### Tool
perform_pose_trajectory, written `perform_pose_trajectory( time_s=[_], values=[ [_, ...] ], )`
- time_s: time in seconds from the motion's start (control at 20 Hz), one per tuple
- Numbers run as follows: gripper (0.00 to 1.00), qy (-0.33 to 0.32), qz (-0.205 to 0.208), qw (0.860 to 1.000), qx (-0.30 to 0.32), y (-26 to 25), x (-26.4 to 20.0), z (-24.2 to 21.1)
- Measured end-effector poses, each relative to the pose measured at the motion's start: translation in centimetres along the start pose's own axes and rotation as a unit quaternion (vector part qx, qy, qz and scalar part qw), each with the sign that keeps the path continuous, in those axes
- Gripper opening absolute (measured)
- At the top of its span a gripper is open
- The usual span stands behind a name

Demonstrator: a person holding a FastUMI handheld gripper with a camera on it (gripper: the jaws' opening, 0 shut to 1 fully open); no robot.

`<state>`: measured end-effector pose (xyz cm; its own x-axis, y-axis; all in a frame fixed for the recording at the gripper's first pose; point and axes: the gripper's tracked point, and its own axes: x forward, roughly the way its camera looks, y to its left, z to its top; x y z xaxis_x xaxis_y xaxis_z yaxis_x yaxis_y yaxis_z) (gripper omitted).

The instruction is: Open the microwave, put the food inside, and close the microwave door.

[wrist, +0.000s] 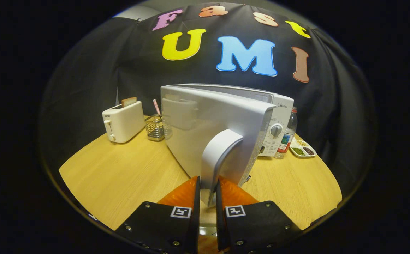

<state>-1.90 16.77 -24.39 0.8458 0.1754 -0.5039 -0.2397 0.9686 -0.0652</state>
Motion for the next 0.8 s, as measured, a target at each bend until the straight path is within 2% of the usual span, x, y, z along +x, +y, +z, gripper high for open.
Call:
perform_pose_trajectory(
  time_s=[0.8],
  values=[
    [0.21, -0.001, 0.076, 0.997, -0.019, 12.1, -3.8, -1.9]
  ],
)
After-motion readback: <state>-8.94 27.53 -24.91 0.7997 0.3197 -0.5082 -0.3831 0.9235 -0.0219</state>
